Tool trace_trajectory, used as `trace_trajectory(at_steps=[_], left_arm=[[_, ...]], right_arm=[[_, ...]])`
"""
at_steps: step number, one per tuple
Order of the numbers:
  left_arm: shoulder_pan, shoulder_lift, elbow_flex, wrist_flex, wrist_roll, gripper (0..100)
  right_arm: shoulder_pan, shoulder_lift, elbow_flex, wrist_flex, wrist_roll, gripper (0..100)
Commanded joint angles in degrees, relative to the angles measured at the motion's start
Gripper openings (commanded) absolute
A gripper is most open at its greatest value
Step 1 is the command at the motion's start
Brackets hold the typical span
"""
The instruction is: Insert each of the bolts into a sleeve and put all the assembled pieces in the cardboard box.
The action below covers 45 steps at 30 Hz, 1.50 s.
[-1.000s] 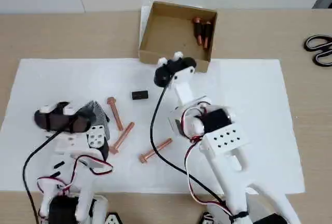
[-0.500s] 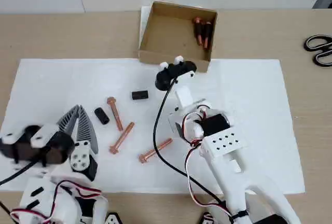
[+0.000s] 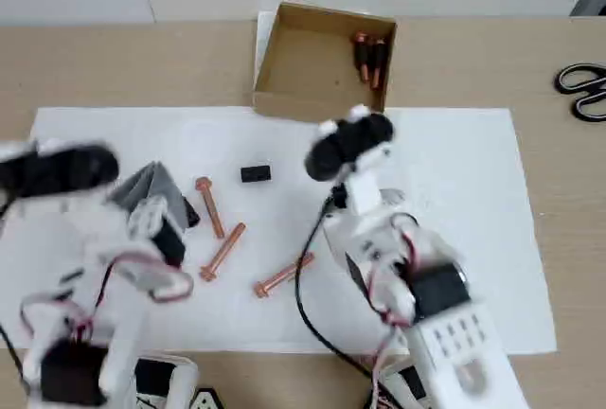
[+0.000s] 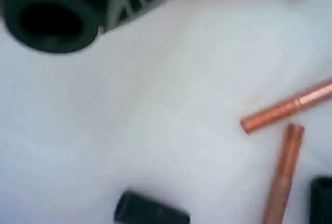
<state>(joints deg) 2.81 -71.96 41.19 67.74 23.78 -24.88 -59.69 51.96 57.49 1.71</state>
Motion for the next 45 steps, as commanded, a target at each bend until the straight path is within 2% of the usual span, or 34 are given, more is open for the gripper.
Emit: trace_trajectory(at_steps=[1, 7, 11, 18, 20, 23, 27, 32, 34, 38, 41, 45], left_arm=[[1.0, 8.5, -4.5, -0.2, 0.8, 1], [7.2, 20.0, -8.0, 0.1, 1.0, 1], [7.0, 26.6, -9.4, 0.7, 1.0, 1], [2.5, 38.2, -11.0, 1.8, 1.5, 1], [2.5, 40.2, -13.9, 6.8, 4.3, 1], [2.4, 42.1, -20.1, 19.3, 8.0, 1], [2.7, 42.2, -24.1, 32.5, 7.7, 1], [5.0, 42.1, -24.6, 32.0, 8.3, 1], [5.8, 42.5, -25.9, 29.9, 11.2, 1], [2.9, 42.7, -26.5, 23.4, 19.2, 1], [2.6, 43.3, -26.4, 20.3, 16.8, 1], [2.6, 50.5, -26.7, 22.7, 15.2, 1]], right_arm=[[3.6, -10.1, 5.1, -5.5, -0.2, 0.4], [8.6, -19.8, 17.1, -19.3, -0.1, 0.4], [9.3, -23.3, 22.9, -22.7, -0.1, 0.4], [10.8, -26.5, 29.5, -23.1, -0.1, 0.4], [12.4, -27.5, 31.1, -23.2, -0.1, 0.4], [14.1, -29.1, 33.7, -23.2, -0.1, 0.4], [14.5, -31.9, 37.4, -26.4, -0.1, 0.4], [14.2, -35.5, 41.4, -28.4, -0.2, 0.4], [14.2, -36.5, 43.2, -28.3, -0.1, 0.4], [14.2, -38.5, 44.7, -28.3, -0.1, 0.4], [14.2, -39.5, 44.7, -28.3, -0.2, 0.4], [14.2, -39.3, 44.7, -28.2, -0.3, 0.4]])
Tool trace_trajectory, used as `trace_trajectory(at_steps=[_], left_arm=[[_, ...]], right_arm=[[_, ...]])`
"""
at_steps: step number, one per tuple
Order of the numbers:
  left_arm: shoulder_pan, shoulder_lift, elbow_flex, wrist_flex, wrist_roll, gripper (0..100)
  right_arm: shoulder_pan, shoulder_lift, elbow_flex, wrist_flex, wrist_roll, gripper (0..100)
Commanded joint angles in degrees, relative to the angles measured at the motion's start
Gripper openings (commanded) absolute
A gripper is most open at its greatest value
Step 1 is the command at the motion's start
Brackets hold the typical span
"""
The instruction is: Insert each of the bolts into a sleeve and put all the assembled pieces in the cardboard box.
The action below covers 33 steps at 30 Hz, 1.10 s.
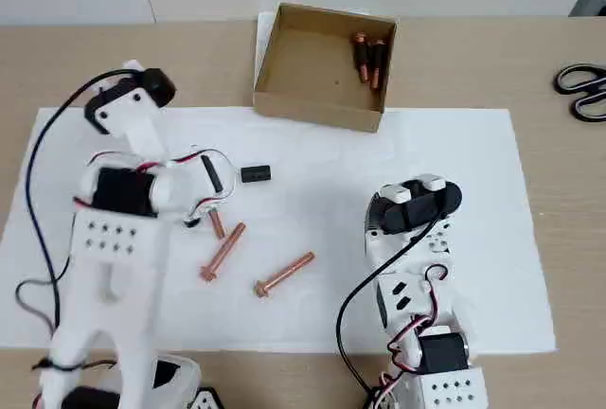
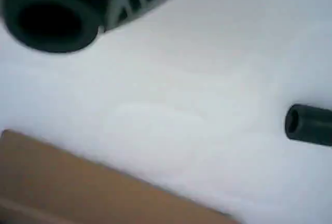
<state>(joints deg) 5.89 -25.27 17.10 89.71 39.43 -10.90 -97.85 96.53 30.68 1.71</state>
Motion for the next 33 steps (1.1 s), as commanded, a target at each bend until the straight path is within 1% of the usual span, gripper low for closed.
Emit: trace_trajectory(at_steps=[1, 5, 8, 10, 12, 16, 23, 27, 33], left_arm=[[-0.4, 6.3, -2.6, 1.6, -0.4, 1], [-0.8, 14.0, -2.8, 1.8, -0.4, 1], [-0.4, 17.9, -5.8, 1.3, -0.4, 2], [-0.4, 19.8, -9.6, 1.6, -0.4, 5], [-0.4, 21.0, -12.6, 1.7, -0.4, 10], [-0.4, 22.9, -15.2, 1.4, -0.5, 17], [-0.8, 30.0, -15.3, 1.2, -0.9, 17], [-1.0, 34.8, -15.4, -2.4, -0.9, 17], [-1.6, 37.4, -15.4, -6.9, -1.1, 17]], right_arm=[[0.2, -1.2, 0.2, -1.4, -0.3, 0.4], [0.2, -1.3, 0.2, -1.4, -0.3, 0.4], [0.2, -1.1, 0.2, -1.1, -0.3, 0.4], [0.2, -1.5, 0.2, 0.1, -0.3, 0.4], [0.2, -1.5, 0.2, 1.2, -0.3, 0.4], [0.2, -1.5, 0.2, 1.0, -0.3, 0.4], [0.2, -1.5, 0.2, 1.0, -0.4, 0.4], [0.2, -1.5, 0.2, 1.0, -0.4, 0.4], [0.2, -1.5, 0.2, 1.0, -0.4, 0.4]])
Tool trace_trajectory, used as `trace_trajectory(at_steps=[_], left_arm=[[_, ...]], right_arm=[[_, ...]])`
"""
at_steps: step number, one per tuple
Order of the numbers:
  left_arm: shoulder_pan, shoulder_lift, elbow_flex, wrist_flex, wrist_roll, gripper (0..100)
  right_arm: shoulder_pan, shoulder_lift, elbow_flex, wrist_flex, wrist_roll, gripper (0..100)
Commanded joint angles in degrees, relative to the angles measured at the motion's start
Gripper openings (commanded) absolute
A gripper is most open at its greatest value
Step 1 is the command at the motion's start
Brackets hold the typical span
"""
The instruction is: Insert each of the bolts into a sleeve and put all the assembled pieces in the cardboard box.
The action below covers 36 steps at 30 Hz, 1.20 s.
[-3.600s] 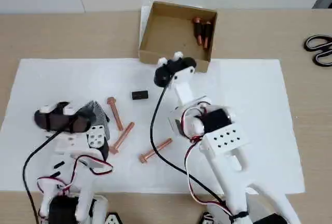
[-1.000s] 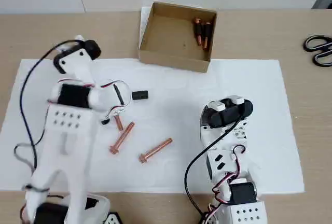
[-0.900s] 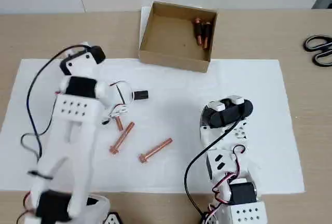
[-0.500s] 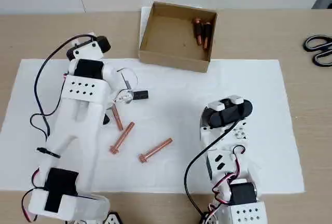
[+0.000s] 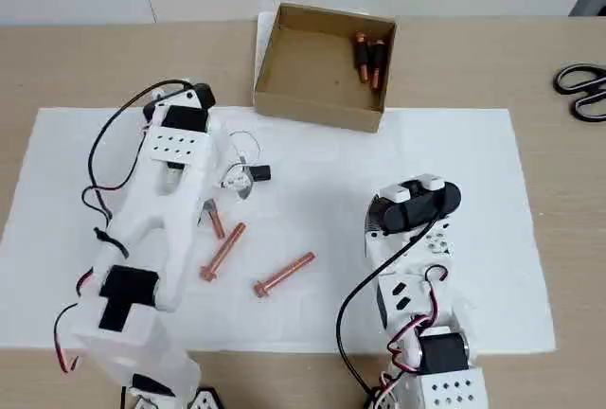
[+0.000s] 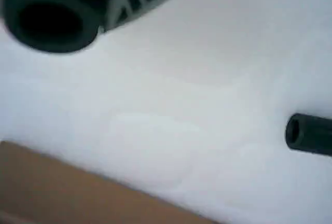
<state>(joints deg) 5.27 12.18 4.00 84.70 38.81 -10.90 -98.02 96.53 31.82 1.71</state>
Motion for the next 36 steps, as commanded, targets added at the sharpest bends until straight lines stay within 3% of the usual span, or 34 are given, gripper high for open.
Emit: trace_trajectory(at_steps=[1, 9, 36], left_arm=[[-1.2, 0.0, -2.3, -1.9, -1.1, 17], [-5.1, 0.0, -2.2, -1.8, -4.0, 17], [-5.3, 9.3, -2.2, -8.7, -5.9, 17]], right_arm=[[0.2, -1.4, 0.2, -0.1, -0.4, 0.4], [0.2, -1.4, 0.2, -0.1, -0.4, 0.4], [0.2, -1.4, 0.2, -0.1, -0.4, 0.4]])
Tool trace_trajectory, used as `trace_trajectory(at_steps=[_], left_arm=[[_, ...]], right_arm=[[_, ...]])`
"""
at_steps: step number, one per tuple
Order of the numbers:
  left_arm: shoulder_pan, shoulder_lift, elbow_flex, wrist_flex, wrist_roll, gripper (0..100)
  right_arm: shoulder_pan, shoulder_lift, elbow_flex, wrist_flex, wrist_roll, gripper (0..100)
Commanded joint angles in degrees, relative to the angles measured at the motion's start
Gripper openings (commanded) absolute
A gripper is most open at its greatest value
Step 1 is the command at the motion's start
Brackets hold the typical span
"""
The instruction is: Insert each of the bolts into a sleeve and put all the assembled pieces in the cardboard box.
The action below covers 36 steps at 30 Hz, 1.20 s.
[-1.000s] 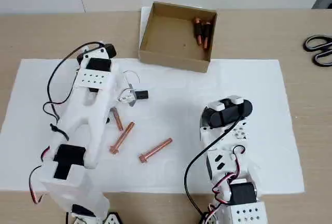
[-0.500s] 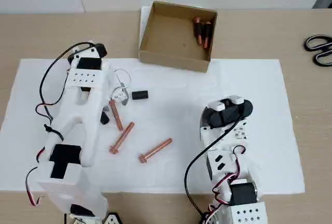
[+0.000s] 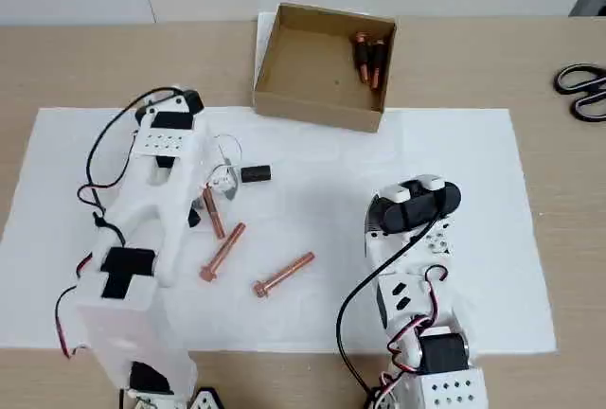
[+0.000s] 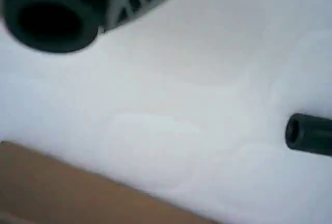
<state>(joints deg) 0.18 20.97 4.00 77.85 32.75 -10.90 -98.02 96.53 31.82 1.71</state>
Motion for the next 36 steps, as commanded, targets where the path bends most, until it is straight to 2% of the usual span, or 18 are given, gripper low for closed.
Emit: trace_trajectory(at_steps=[1, 6, 11, 16, 18, 21, 25, 30, 36], left_arm=[[-0.2, 1.2, -2.2, -2.4, 0.2, 17], [0.0, 2.0, -2.3, -4.5, 0.4, 16], [0.0, 2.5, -4.1, -4.9, 0.2, 0], [0.1, 1.9, -4.2, -4.6, 0.4, 1], [0.3, 1.5, -5.6, -1.7, 0.5, 1], [0.4, -1.9, -10.8, 8.3, 2.0, 1], [0.4, -8.8, -17.5, 15.3, 0.2, 1], [3.6, -20.9, -18.9, 11.3, -2.2, 1], [12.0, -32.3, -18.9, 5.8, -2.2, 1]], right_arm=[[0.2, -1.4, 0.2, -0.1, -0.4, 0.4], [0.2, -1.4, 0.2, -0.1, -0.4, 0.4], [0.2, -1.4, 0.2, -0.1, -0.4, 0.4], [0.1, -1.4, 0.2, 0.1, -0.4, 0.4], [0.1, -1.4, 0.2, 0.2, -0.2, 0.4], [-0.5, -1.4, 0.0, 0.2, -0.1, 0.4], [-6.7, -1.4, 0.2, 0.2, -0.1, 0.4], [-17.3, -1.4, 0.2, -2.2, -0.1, 0.4], [-17.5, -1.4, 0.2, -16.2, -0.1, 0.5]])
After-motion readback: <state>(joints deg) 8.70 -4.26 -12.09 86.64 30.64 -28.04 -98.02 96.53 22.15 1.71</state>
